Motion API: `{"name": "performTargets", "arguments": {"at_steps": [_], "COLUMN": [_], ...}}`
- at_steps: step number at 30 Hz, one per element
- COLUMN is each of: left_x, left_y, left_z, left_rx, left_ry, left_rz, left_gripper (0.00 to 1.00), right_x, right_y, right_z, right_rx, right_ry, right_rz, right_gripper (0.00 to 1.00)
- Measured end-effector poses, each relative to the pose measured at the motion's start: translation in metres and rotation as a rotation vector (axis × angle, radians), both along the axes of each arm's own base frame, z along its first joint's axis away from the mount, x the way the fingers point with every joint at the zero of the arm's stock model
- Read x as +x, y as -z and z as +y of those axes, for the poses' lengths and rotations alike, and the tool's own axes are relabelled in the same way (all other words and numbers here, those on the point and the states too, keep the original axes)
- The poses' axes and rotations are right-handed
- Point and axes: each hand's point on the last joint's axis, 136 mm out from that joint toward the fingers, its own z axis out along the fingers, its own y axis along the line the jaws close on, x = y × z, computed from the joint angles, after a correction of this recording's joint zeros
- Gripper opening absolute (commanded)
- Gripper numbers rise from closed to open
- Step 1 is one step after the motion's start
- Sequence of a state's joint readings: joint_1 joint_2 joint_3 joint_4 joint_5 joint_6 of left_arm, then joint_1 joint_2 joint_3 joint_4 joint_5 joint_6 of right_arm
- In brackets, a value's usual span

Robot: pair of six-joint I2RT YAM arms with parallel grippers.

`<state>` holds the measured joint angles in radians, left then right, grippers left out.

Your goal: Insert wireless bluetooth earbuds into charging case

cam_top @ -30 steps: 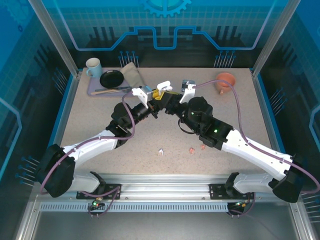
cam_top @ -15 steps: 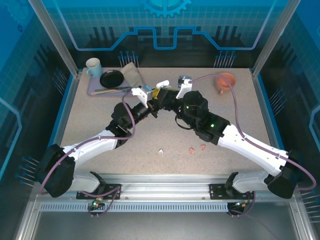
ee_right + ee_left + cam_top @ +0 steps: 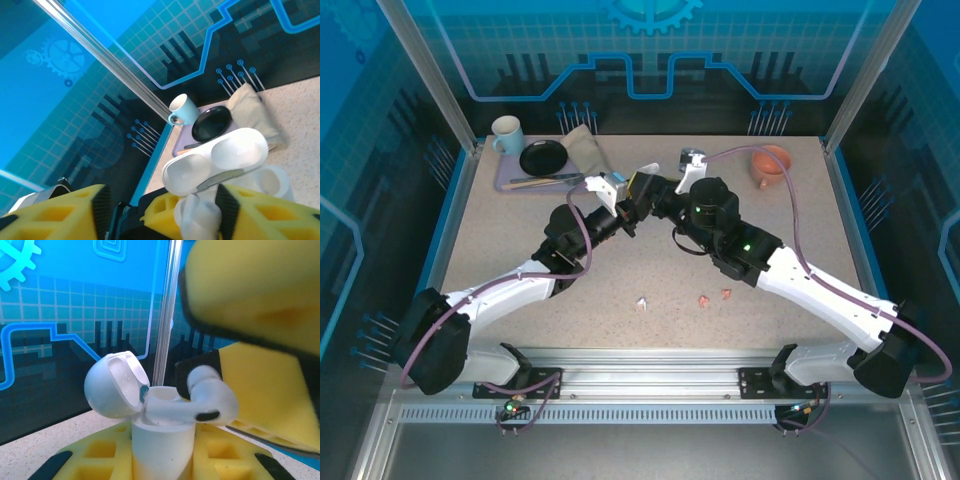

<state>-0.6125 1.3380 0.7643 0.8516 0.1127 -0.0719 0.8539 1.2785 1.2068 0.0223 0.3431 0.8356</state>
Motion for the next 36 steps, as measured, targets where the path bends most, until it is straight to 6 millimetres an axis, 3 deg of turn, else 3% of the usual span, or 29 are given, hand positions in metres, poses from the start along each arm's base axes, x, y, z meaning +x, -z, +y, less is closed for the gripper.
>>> {"name": "performTargets", "arguments": {"at_steps": [8, 24, 26, 32, 36], "left_x": [-0.001, -0.005, -0.009, -0.02, -0.03], "left_y": [-0.001, -0.006, -0.007, 0.0, 0.004], "left_z": [0.0, 0.001, 0.003, 0.014, 0.025], "left_rx": [-0.003, -0.006, -0.004, 0.003, 0.005], "left_ry": [0.002, 0.001, -0.001, -0.013, -0.032], "left_rz": [-0.004, -0.023, -0.036, -0.036, -0.031], "left_gripper": [0.0, 0.0, 0.0, 0.0, 0.0], "right_x": [0.013, 0.018, 0.016, 0.017, 0.024], "right_y": [0.002, 0.004, 0.017, 0.079, 0.141], "right_z": [-0.017, -0.024, -0.034, -0.096, -0.123], "right_rx": [0.012, 0.016, -0.004, -0.105, -0.204], "right_ry": [0.04, 0.051, 0.068, 0.19, 0.231], "right_rz": [0.021, 0.047, 0.077, 0.24, 0.421], "right_gripper": [0.68, 0.65, 0.66, 0.68, 0.7]}}
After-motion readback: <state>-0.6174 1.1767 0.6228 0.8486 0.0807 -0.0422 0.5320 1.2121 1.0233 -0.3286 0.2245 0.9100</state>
